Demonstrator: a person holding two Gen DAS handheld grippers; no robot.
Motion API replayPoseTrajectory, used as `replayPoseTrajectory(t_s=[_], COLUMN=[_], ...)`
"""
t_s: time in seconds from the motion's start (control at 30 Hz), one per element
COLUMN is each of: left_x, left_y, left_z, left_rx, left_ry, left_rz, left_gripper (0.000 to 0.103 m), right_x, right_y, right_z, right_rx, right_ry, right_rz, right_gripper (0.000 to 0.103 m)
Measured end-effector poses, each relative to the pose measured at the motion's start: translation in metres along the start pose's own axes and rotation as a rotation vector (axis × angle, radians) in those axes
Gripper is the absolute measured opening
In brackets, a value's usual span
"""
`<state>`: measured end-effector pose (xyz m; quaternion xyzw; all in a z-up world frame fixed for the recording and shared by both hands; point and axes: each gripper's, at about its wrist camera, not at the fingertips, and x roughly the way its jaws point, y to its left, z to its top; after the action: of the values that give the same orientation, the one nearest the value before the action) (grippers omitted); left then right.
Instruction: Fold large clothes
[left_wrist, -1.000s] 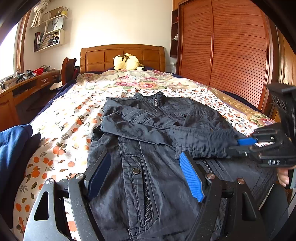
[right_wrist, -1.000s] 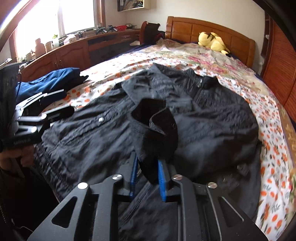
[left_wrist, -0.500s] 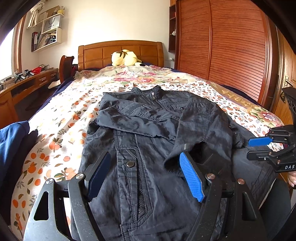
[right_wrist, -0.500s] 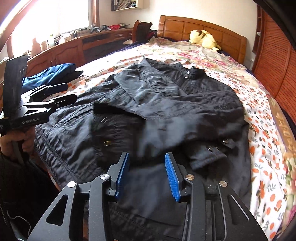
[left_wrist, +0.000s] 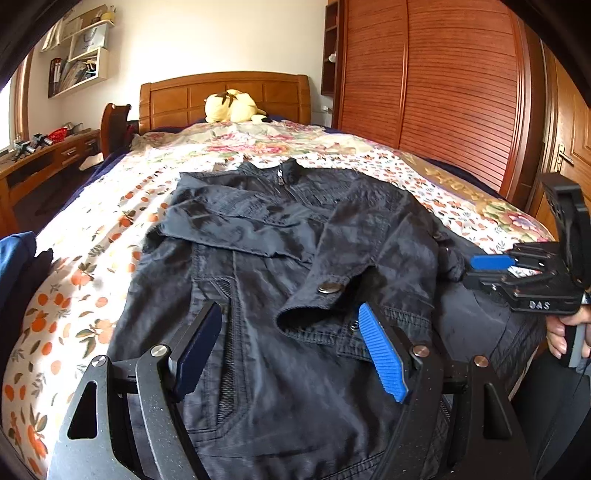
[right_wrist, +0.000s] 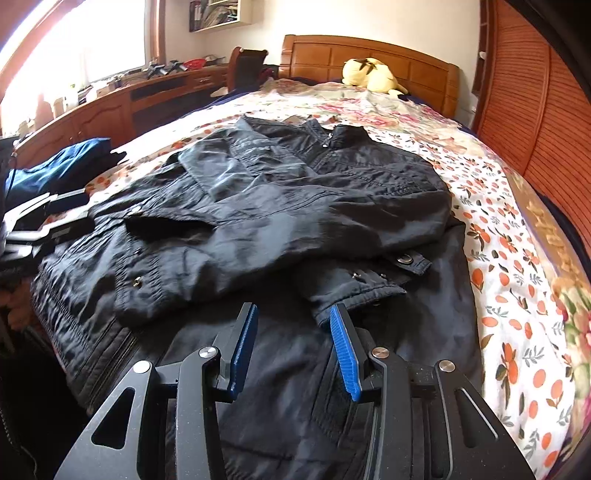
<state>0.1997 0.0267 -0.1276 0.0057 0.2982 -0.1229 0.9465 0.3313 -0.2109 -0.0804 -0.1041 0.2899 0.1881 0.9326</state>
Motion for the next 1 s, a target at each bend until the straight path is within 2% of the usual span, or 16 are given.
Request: replayPoseTrajectory(t_s=[0.1, 0.2, 0.4, 0.5, 0.67, 0.8, 0.87, 0.93, 1.0], left_x=[0.006, 0.012, 0.026, 0.031, 0.038, 0.043, 0.045, 0.046, 0.043], left_y=[-0.006, -0.011, -0.011, -0.010, -0.011, -0.012, -0.012, -0.011, -0.009], left_z=[0.000, 0.003, 0.006, 0.008, 0.004, 0.001, 0.000, 0.000, 0.002], left_rx=[0.008, 0.015, 0.013, 0.006, 0.011, 0.026, 0.037, 0.048, 0.057], left_ry=[0.006, 0.014, 0.044, 0.057, 0.087, 0.102, 0.109, 0.109, 0.096], left_rz=[-0.002, 0.003, 0.024, 0.030, 0.042, 0.054, 0.065, 0.083, 0.099], left_gripper=[0.077, 0.072, 0.071, 0.070, 0.061, 0.036, 0.029, 0.010, 0.005], right_x=[0.006, 0.012, 0.017, 0.016, 0.017, 0.013, 0.012, 0.012, 0.011], right_y=[-0.001, -0.004, -0.010, -0.005, 0.001, -0.004, -0.007, -0.009, -0.010], right_z=[0.002, -0.006, -0.024, -0.027, -0.027, -0.028, -0.029, -0.028, -0.028], right_rx=[0.024, 0.050, 0.086, 0.061, 0.006, 0.014, 0.023, 0.036, 0.043], right_ry=[-0.025, -0.047, -0.008, -0.009, -0.008, -0.012, -0.013, -0.015, -0.019], right_rz=[0.009, 0.026, 0.039, 0.017, -0.016, -0.019, -0.024, -0.024, -0.026], right_gripper=[0.042, 0.042, 0.042, 0.042, 0.042, 0.043, 0.043, 0.043, 0.043])
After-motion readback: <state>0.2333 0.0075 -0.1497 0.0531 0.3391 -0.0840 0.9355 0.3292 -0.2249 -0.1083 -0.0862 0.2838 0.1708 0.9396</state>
